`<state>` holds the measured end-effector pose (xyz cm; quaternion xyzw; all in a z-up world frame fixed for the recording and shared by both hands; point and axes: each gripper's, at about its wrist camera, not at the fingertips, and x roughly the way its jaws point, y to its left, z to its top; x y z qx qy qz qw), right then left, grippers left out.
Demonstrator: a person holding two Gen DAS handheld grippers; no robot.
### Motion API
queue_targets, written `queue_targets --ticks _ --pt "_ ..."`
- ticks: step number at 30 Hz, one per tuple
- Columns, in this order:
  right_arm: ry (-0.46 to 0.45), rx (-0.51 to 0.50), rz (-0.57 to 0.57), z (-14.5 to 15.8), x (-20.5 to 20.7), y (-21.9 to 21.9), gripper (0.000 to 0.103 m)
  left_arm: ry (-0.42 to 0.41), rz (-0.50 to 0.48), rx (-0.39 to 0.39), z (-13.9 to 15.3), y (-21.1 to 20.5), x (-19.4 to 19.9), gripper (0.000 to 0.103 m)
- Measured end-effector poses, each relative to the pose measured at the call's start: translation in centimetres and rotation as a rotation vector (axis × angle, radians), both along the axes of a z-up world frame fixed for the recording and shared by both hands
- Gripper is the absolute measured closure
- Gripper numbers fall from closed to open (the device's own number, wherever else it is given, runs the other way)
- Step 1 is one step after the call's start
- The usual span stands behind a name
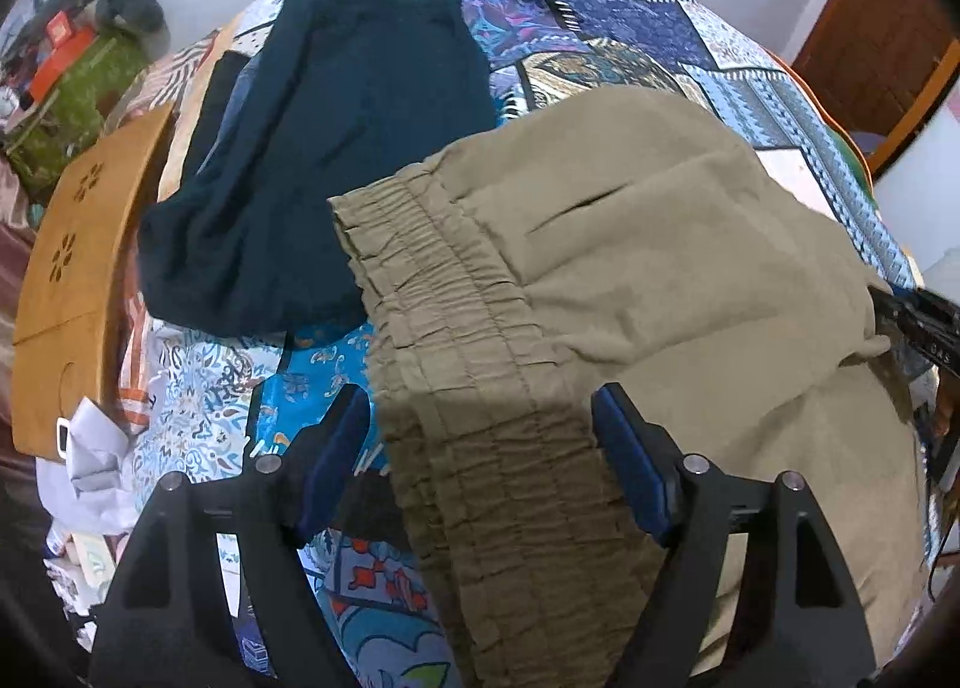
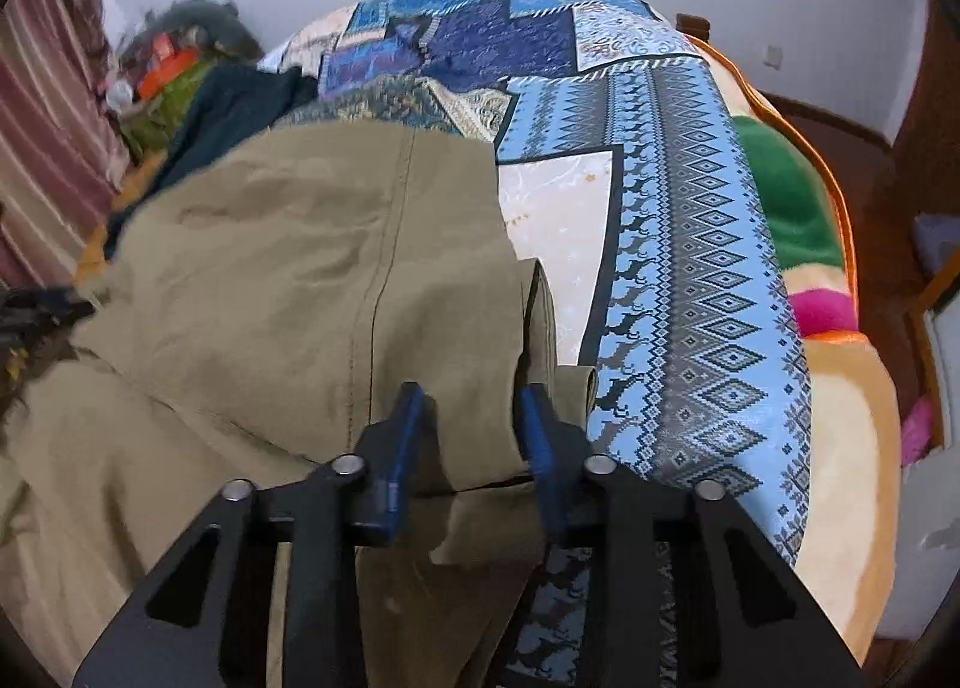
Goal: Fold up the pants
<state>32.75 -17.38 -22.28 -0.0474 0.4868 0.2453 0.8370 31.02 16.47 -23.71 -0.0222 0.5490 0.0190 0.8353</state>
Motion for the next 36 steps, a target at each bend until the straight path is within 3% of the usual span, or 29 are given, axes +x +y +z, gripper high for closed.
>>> queue_targets --ticks 1,3,4,5,7,10,14,21,27,30,32,34,36 --pt "-0.02 -0.023 0.016 0.0 -0.2 0.3 0.088 -0.009 -0.014 0.026 0.0 -0.4 0.0 0.026" --pt "-0.038 -0.042 0.032 0.2 -0.3 0.5 0.094 -0.028 -0.035 0.071 0.3 -1.1 -0.1 0.03" --pt "-0.047 -0.047 0.036 0.3 -0.3 0.5 0.097 -0.04 -0.043 0.093 0.5 -1.4 -0.3 0.041" --pt "-0.057 -0.054 0.041 0.5 -0.3 0.5 0.097 -0.06 -0.048 0.126 0.8 -1.7 -0.5 0.05" --pt "-0.078 -0.084 0.066 0.7 -0.6 0.8 0.098 -0.081 -0.047 0.142 1.2 -1.9 -0.7 0.051" --pt "-0.131 -0.123 0.077 1.0 -1.2 1.0 0.099 -0.109 -0.035 0.174 1.7 -1.9 -1.0 0.052" --pt "-0.167 -0.136 0.054 1.3 -1.2 0.8 0.099 -0.105 0.002 0.157 1.4 -1.1 -0.9 0.052" --pt "-0.097 -0.155 0.041 -0.6 -0.3 1.2 0.099 -0.093 0.035 0.125 0.3 -0.9 -1.0 0.051" --pt "-0.072 -0.104 0.012 0.0 0.0 0.5 0.097 -0.105 0.033 0.103 1.3 -0.6 -1.4 0.049" --pt "-0.097 -0.082 -0.009 1.2 -0.5 0.2 0.093 -0.147 0.042 0.135 2.5 -1.0 -1.9 0.049" --pt "-0.124 -0.066 -0.005 2.4 -0.8 0.2 0.082 -0.177 0.041 0.149 3.5 -1.0 -2.2 0.049" --pt "-0.17 -0.053 -0.003 3.8 -1.1 0.2 0.065 -0.194 0.042 0.138 4.4 -0.7 -2.4 0.048" --pt "-0.213 -0.038 0.003 5.3 -1.1 0.4 0.06 -0.217 0.054 0.128 5.5 0.0 -2.4 0.047"
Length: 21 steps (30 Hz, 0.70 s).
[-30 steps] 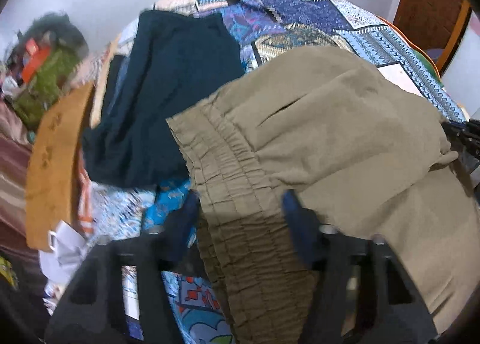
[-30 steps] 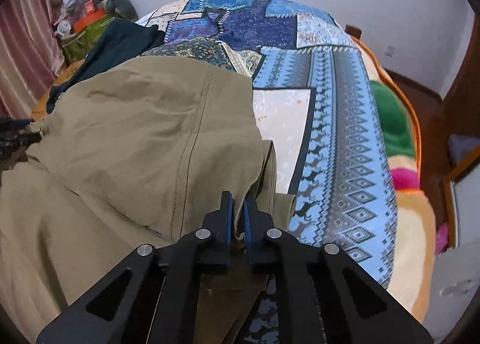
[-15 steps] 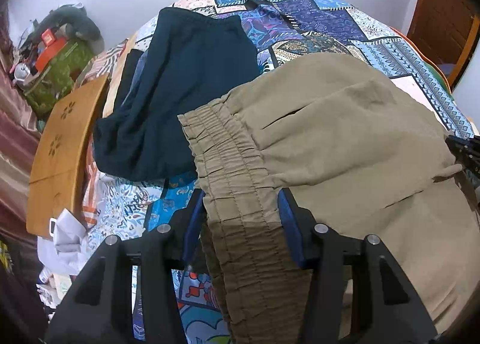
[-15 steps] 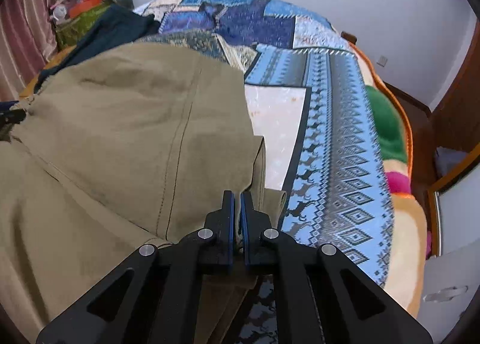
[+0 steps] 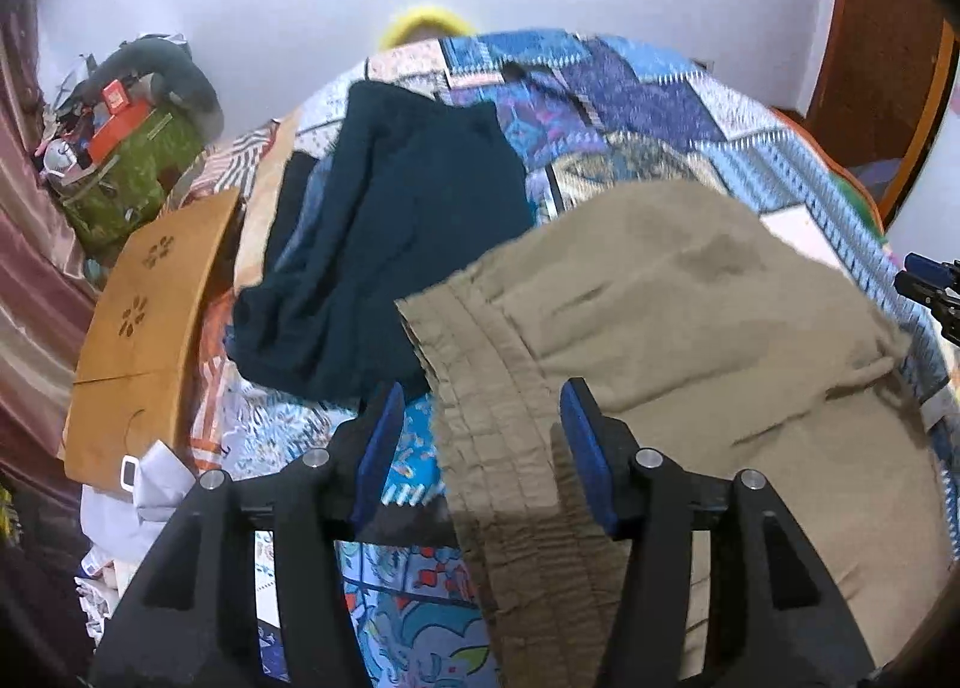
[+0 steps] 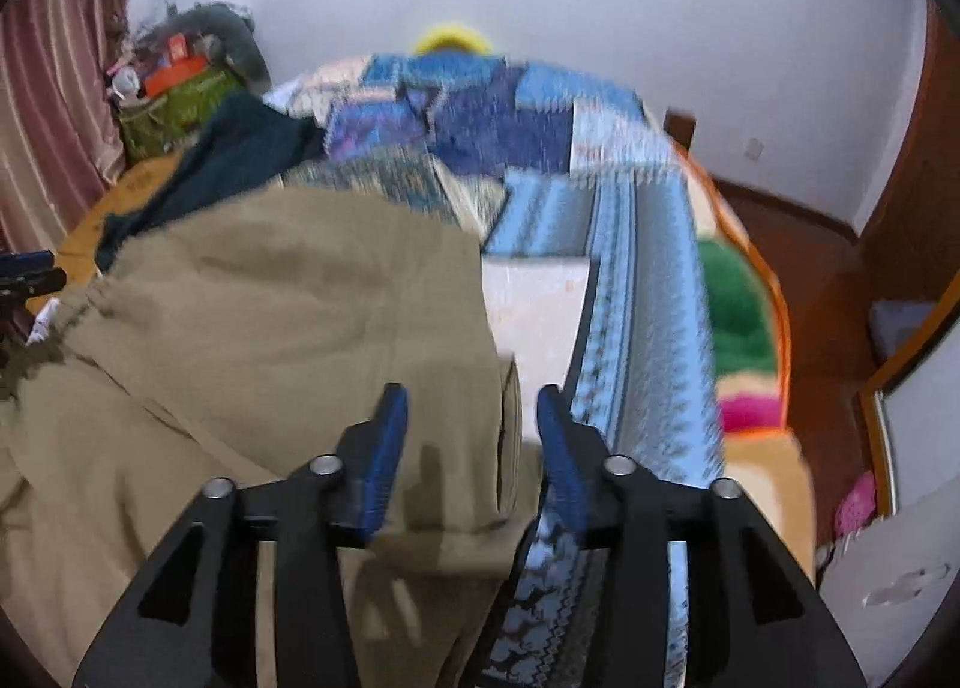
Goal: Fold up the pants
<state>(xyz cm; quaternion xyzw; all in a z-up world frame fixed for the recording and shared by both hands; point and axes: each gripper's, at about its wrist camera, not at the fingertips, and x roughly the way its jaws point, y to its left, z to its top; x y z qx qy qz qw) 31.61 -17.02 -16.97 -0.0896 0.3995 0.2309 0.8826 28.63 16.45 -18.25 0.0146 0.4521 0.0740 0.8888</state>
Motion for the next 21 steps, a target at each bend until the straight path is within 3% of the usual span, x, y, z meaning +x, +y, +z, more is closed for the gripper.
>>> queue_targets --ticks 6,10,15,21 --pt "-0.084 0.126 -0.004 4.6 1.1 0.4 0.059 -0.065 0.069 -0.028 2.5 3.3 0.8 0.038" --pt "-0.107 0.145 0.012 6.0 2.8 1.7 0.059 -0.057 0.105 -0.058 2.5 5.4 2.2 0.036" --pt "-0.083 0.122 0.03 5.1 6.1 3.6 0.057 0.011 0.129 -0.117 0.2 6.9 5.0 0.035" --pt "-0.01 0.117 0.008 2.1 10.1 5.2 0.057 0.1 0.112 -0.133 -3.7 6.3 8.1 0.035"
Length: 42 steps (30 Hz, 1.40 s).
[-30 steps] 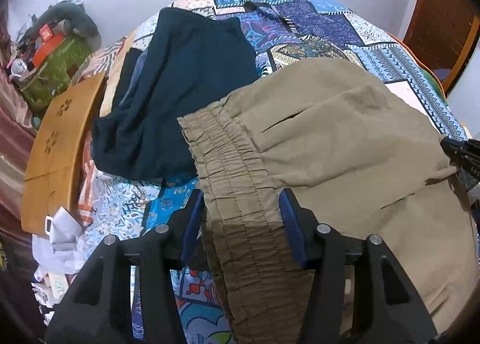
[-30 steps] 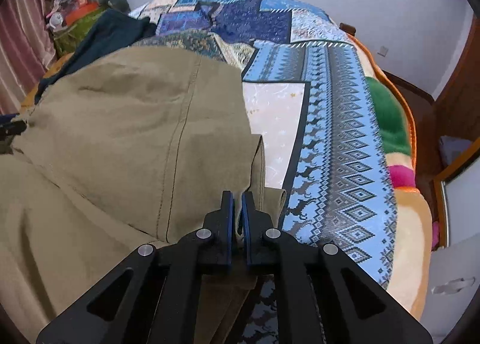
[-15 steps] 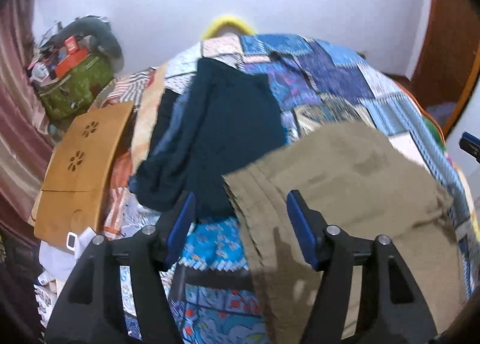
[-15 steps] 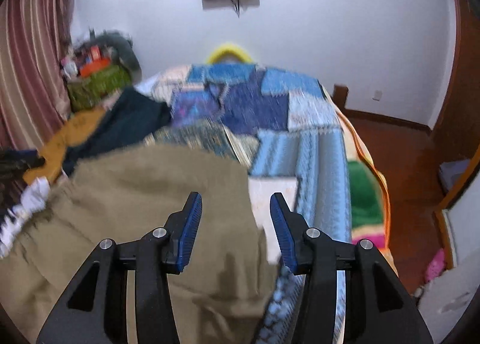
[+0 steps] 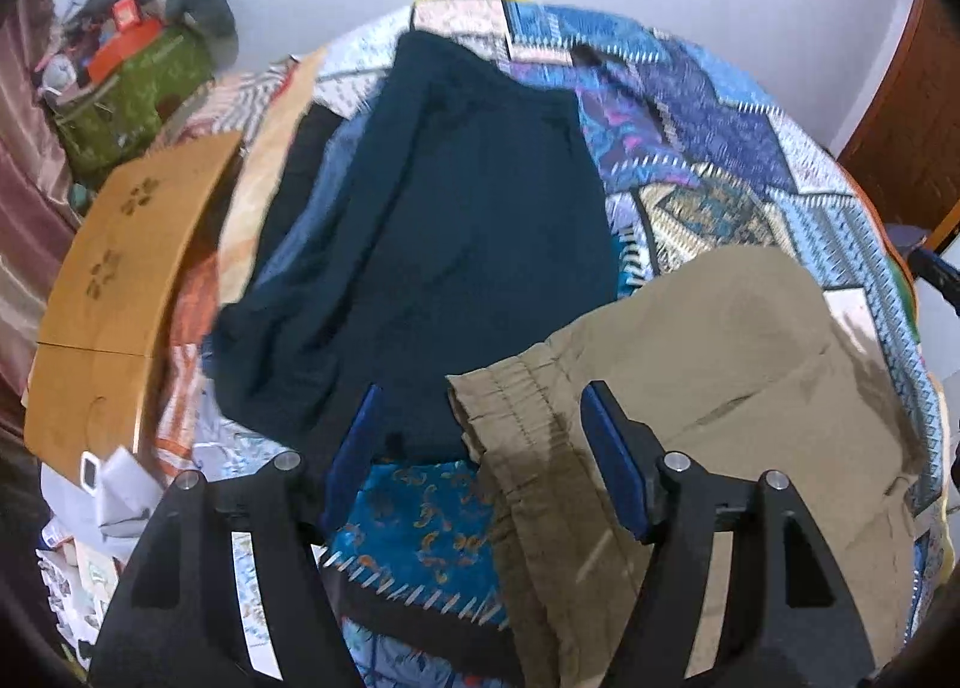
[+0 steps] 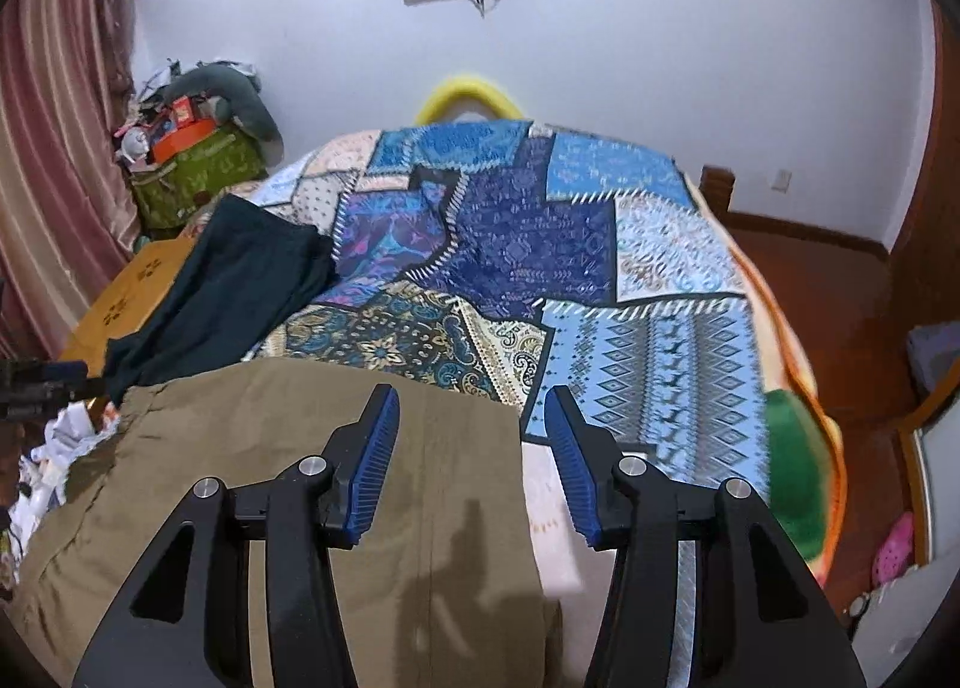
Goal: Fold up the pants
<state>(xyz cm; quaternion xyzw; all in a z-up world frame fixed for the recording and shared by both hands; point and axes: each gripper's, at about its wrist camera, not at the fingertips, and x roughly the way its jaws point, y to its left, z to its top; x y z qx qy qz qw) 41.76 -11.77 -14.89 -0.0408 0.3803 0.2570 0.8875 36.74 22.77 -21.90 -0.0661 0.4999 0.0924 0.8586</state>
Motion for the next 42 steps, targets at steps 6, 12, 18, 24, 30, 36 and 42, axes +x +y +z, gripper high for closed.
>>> queue_targets --ticks 6,12,18,24,30,36,42 --pt "0.105 -0.07 0.017 -4.3 4.3 2.2 0.056 0.084 -0.01 -0.056 -3.3 -0.1 2.5 0.034" --pt "0.275 -0.155 0.032 -10.0 7.7 4.3 0.057 0.098 -0.032 -0.038 -4.4 -0.5 3.4 0.023" --pt "0.313 -0.045 0.027 -10.9 8.0 3.7 0.068 0.1 -0.025 -0.109 -5.1 0.3 3.4 0.026" --pt "0.258 -0.065 0.02 -10.5 7.4 3.9 0.091 0.067 -0.06 -0.067 -4.3 -0.8 3.1 0.047" --pt "0.103 -0.087 0.019 -6.5 6.8 4.0 0.092 0.003 -0.07 0.029 -0.9 -1.0 2.8 0.055" --pt "-0.067 -0.016 -0.015 1.7 6.1 3.0 0.092 -0.127 -0.052 0.081 5.5 -1.0 2.6 0.055" --pt "-0.201 0.055 -0.029 8.9 3.8 2.4 0.092 -0.211 -0.072 0.11 10.3 -1.9 0.9 0.055"
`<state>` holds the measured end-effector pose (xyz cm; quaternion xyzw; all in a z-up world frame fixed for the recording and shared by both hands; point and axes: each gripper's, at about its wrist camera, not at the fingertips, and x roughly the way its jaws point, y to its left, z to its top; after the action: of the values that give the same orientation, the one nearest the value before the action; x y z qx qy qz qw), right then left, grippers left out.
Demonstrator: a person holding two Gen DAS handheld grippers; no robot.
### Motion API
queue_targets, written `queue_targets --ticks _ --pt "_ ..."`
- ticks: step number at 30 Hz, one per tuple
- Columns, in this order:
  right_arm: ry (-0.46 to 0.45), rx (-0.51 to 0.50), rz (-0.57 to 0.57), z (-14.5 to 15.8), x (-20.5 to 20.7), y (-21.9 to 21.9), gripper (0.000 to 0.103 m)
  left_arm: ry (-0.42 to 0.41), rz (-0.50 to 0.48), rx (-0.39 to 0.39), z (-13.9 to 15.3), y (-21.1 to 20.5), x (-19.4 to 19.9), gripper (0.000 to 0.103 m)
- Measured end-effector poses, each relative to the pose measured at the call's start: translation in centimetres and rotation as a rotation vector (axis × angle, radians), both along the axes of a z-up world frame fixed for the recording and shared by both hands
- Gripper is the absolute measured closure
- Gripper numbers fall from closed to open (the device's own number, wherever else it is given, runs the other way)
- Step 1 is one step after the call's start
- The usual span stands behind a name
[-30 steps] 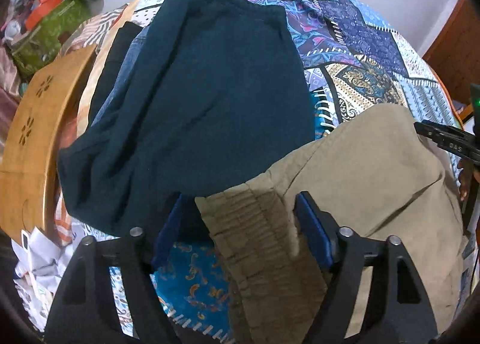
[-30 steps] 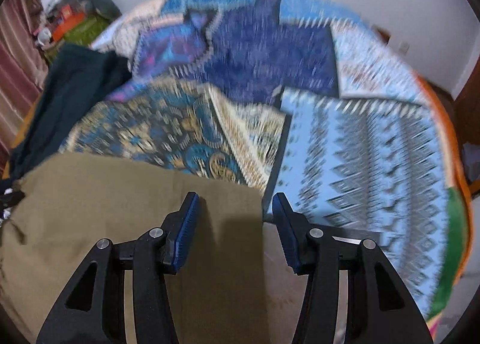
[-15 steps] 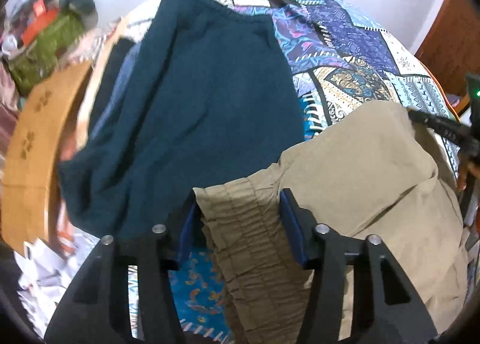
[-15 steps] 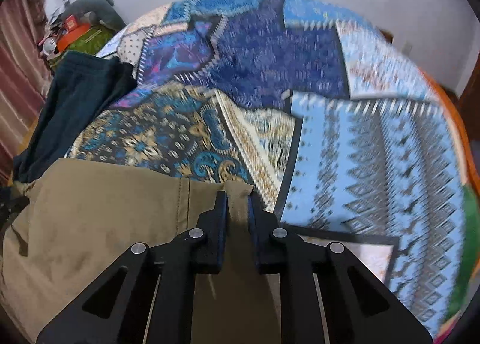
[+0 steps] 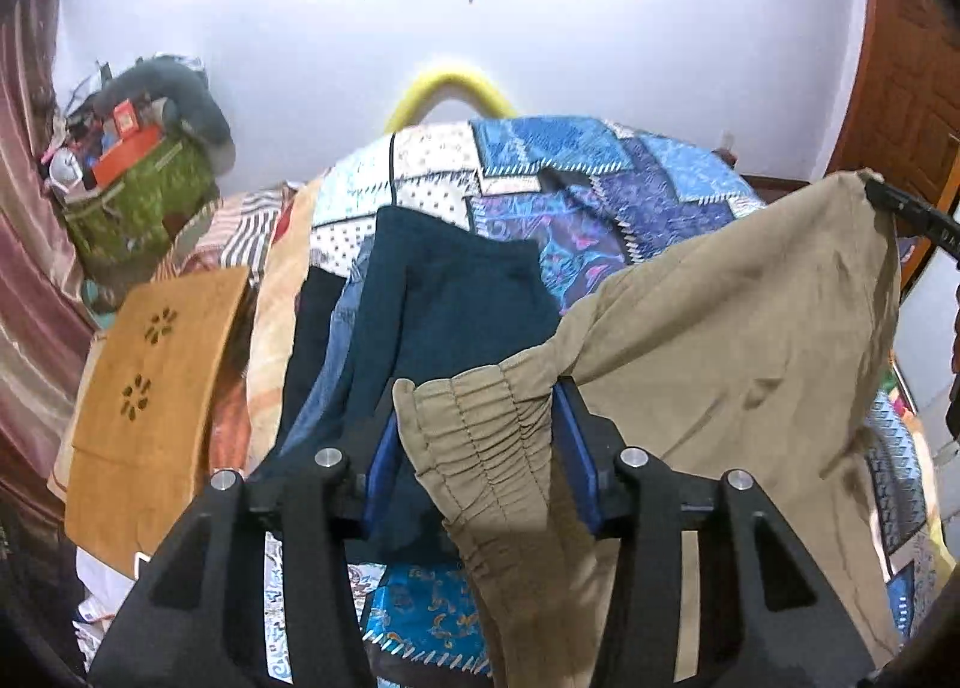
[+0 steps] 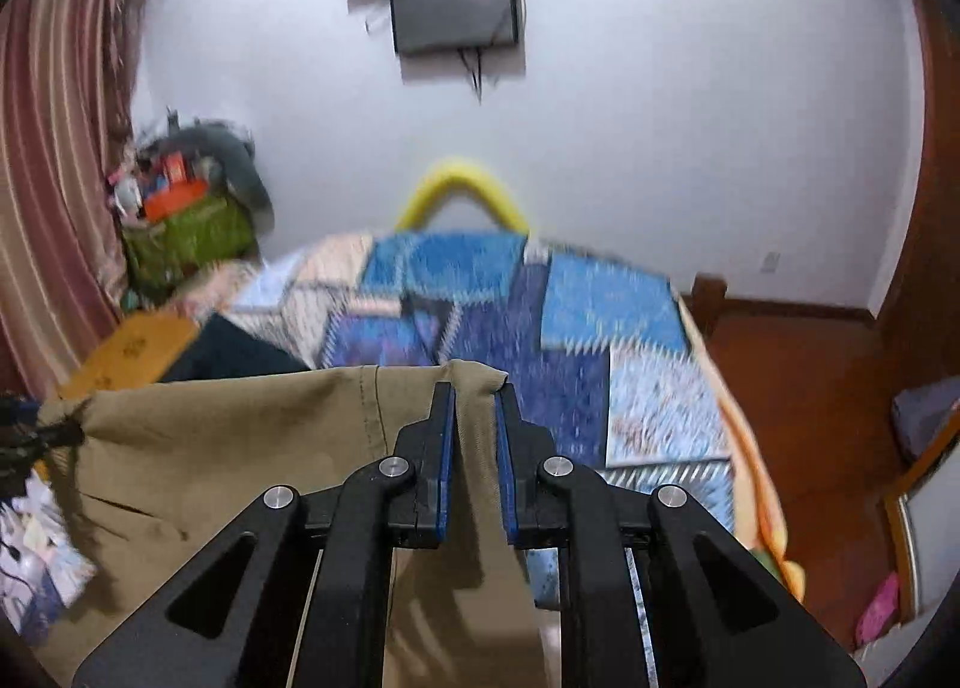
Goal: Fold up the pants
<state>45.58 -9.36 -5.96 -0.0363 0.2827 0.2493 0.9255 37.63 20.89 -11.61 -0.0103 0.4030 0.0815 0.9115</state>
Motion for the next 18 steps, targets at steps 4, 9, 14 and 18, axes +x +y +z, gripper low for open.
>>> queue_targets --ticks 4,9,14,18 --pt "-0.035 0.0 0.022 1.8 -2.9 -0.8 0.092 -0.009 -0.027 0.008 0.9 -1.0 -2.0 0.056" --pt "-0.032 0.006 0.045 1.6 -6.4 -1.9 0.092 -0.012 -0.054 0.018 1.0 -2.3 -5.0 0.056" --pt "-0.006 0.005 0.057 1.3 -9.6 -3.2 0.092 -0.014 -0.081 0.023 0.7 -3.4 -8.2 0.055" --pt "0.011 0.012 0.062 0.6 -12.4 -4.6 0.092 -0.001 -0.103 0.033 0.0 -4.3 -11.1 0.055"
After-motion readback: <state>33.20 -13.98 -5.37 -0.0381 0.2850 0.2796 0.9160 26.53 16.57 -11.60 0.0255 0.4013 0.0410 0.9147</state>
